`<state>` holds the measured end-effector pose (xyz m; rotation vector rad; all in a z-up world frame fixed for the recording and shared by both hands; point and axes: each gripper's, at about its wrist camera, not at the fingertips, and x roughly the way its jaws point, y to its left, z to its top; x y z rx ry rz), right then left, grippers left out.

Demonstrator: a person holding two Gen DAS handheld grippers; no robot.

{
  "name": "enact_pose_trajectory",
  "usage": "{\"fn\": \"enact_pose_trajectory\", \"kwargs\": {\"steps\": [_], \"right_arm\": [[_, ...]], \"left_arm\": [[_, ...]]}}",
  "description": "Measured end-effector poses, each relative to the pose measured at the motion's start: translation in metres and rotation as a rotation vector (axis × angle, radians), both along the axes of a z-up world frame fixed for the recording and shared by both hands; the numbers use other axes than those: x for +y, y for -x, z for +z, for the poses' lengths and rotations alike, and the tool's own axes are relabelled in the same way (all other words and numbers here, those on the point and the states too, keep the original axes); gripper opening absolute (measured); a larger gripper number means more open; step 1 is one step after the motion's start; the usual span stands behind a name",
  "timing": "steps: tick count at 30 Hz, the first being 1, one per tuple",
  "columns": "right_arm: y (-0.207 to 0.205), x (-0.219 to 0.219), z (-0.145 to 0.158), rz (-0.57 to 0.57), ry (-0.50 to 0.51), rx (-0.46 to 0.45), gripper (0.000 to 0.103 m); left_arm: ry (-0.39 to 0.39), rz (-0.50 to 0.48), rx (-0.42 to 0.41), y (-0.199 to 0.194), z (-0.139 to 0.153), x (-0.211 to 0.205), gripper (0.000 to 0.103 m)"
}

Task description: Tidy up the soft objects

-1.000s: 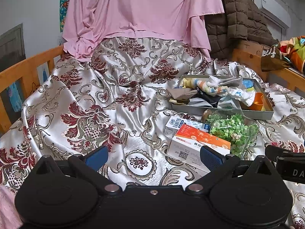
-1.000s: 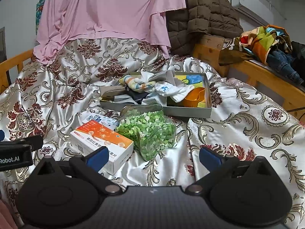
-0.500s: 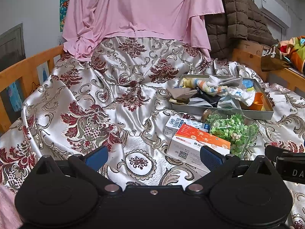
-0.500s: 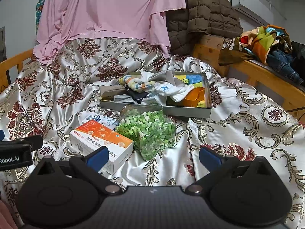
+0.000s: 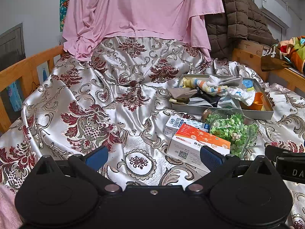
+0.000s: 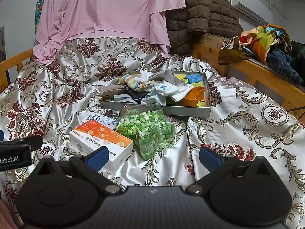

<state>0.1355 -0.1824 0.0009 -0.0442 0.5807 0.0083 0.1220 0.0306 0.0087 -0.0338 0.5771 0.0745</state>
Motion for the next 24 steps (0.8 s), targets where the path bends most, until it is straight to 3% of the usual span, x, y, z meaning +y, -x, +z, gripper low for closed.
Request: {"fn": "enact_pose_trajectory", "kwargs": {"steps": [24], "right_arm": [[-0.0004,-0.0001,-0.0002,0.0,0.001,0.001,0.103]], "left_arm": [[0.001,-0.001,0.002,-0.0002,0.0019,0.0002,0.102]]}}
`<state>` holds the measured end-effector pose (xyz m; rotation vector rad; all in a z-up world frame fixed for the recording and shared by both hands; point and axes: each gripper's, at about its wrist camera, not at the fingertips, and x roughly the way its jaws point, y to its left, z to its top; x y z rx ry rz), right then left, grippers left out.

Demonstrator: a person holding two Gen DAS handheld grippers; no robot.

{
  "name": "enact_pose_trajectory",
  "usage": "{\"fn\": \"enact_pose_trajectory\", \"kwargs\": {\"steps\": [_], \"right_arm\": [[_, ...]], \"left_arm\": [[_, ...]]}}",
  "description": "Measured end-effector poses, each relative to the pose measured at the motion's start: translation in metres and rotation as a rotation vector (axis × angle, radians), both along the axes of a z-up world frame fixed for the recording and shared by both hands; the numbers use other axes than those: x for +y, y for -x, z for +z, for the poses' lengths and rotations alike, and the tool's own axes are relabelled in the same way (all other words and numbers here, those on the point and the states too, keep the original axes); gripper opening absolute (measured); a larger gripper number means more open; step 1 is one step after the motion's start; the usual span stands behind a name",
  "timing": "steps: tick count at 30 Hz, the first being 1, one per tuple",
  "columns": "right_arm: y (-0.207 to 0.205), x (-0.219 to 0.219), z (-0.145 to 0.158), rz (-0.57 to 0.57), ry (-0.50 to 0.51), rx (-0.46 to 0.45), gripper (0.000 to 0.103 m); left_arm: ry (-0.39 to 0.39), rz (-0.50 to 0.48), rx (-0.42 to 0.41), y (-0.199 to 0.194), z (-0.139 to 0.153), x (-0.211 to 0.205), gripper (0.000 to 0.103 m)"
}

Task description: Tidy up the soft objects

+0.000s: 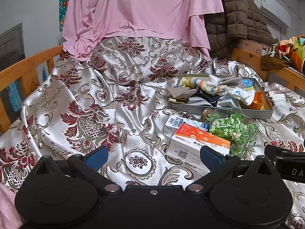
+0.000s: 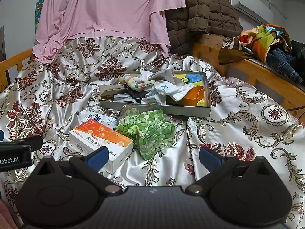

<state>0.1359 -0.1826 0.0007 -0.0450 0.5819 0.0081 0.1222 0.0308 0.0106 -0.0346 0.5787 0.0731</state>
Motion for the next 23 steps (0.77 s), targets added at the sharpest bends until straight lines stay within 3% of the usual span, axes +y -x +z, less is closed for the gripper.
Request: {"fn": "enact_pose_trajectory", "kwargs": {"steps": [23], "right_arm": [[0.0004,-0.002,-0.0033,0.002,-0.003,0.003,0.103]], "left_arm": [[-0.025,-0.014,0.003,-0.0002,-0.0001,-0.0024,0.102]]}}
